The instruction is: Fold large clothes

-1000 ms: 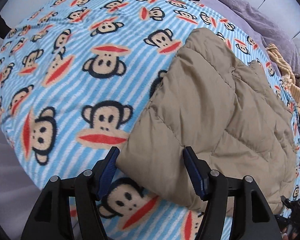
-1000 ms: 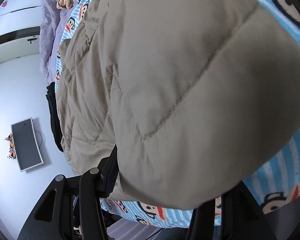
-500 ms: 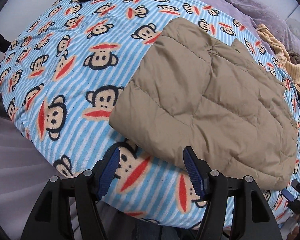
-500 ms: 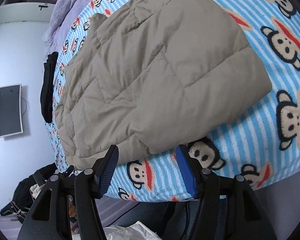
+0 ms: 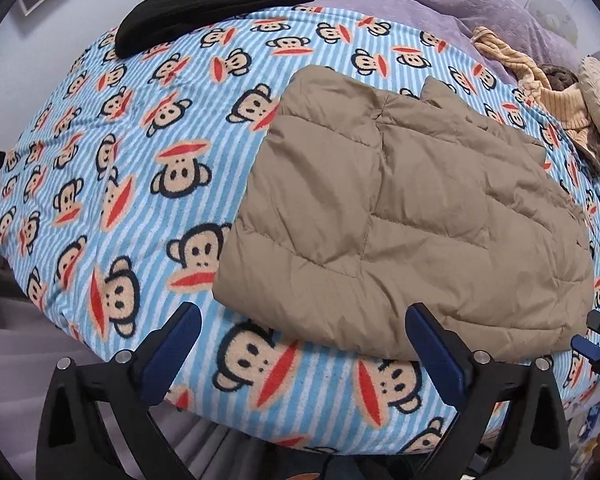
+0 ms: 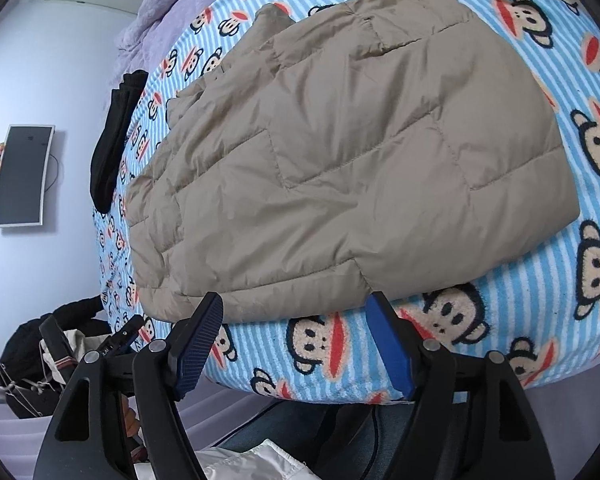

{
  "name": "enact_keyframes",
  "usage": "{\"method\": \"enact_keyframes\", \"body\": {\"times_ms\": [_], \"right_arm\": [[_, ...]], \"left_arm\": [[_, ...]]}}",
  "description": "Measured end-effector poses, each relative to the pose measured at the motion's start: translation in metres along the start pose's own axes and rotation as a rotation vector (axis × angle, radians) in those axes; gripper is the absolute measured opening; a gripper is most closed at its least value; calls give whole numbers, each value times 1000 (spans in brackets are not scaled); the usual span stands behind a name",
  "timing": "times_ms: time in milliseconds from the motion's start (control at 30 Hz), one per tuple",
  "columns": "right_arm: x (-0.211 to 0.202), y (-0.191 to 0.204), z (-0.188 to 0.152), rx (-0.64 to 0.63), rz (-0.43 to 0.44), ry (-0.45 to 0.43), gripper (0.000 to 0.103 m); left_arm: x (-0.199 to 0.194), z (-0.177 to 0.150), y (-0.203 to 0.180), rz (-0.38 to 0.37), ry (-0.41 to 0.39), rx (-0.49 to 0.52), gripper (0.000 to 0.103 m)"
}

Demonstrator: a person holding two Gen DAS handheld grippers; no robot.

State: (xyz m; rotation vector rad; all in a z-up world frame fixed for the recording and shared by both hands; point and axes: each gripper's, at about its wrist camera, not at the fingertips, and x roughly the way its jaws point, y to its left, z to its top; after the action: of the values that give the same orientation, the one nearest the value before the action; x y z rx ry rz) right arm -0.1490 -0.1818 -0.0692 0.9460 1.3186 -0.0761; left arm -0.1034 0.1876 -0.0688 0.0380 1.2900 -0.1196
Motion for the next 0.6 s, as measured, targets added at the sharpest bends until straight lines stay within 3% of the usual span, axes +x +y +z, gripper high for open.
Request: {"method": "enact_keyframes", "body": {"times_ms": [200,533,600], "right_arm": [[20,26,-4,17,-9,-5,80],[46,78,0,-20,-103,-63,82],[51,89,2,-40,-130,-77,89]], "left_arm": [[15,33,14,-14,21,56,102],[48,66,23,-65,75,142,102],[55,73,28,-72,84,155,102]]}}
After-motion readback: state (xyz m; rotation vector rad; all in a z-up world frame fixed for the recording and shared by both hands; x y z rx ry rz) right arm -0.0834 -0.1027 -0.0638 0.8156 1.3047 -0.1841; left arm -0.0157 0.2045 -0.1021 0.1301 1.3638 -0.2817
